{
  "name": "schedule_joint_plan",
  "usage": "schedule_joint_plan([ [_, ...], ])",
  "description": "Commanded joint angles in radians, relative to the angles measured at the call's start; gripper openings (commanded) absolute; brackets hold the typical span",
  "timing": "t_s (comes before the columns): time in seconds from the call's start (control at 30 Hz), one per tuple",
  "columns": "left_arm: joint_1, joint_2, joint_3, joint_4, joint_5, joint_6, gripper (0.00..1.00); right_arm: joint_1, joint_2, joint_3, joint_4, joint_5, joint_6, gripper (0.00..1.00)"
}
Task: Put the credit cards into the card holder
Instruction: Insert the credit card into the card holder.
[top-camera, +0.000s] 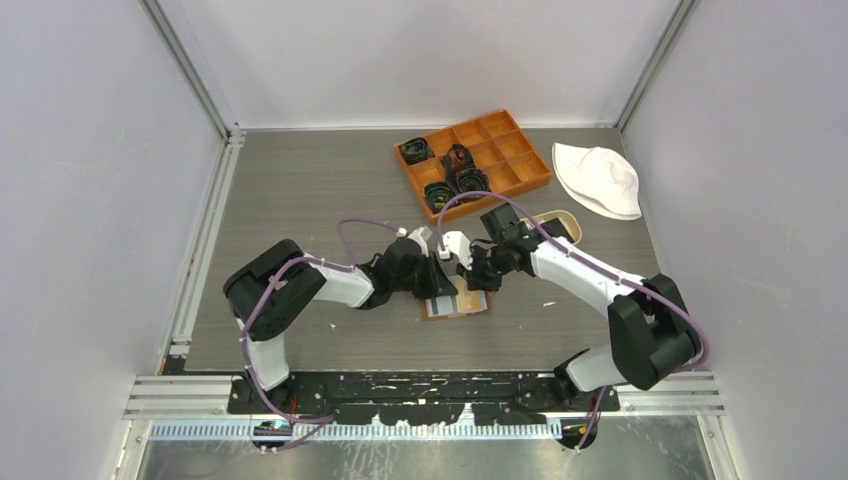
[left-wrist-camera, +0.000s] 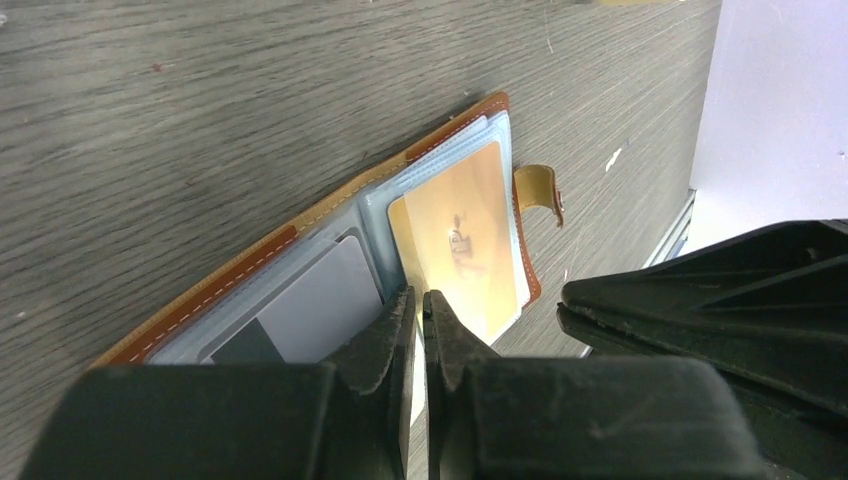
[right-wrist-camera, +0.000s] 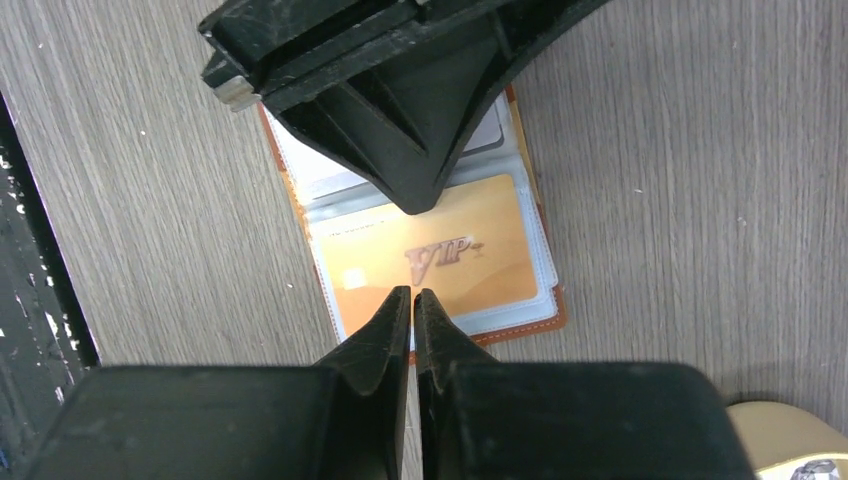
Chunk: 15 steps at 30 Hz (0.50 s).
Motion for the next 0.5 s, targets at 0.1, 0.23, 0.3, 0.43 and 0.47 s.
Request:
schedule_joint_plan([
  [0.1, 0.006, -0.074, -0.002, 0.055, -0.001, 0.026, 0.14, -0.105, -0.018, 0.073, 0.0, -0.153, 0.169, 0.12],
  [0.23, 0.006, -0.197, -0.081, 0.069, -0.043, 0.081, 0.17, -0.195, -0.028, 0.08, 0.008, -0.279, 0.358, 0.16],
  [0.3, 0.006, -0.271, -0.124, 0.083, -0.058, 0.119, 0.18, -0.238, -0.018, 0.072, 0.033, -0.365, 0.475, 0.19],
  [0.43, 0.005, -0.436, -0.206, 0.094, -0.091, 0.212, 0.21, -0.31, 0.017, 0.041, 0.066, -0.481, 0.664, 0.2],
  [0.47, 0.006, -0.48, -0.229, 0.093, -0.104, 0.229, 0.22, -0.318, 0.028, 0.035, 0.081, -0.498, 0.698, 0.21],
])
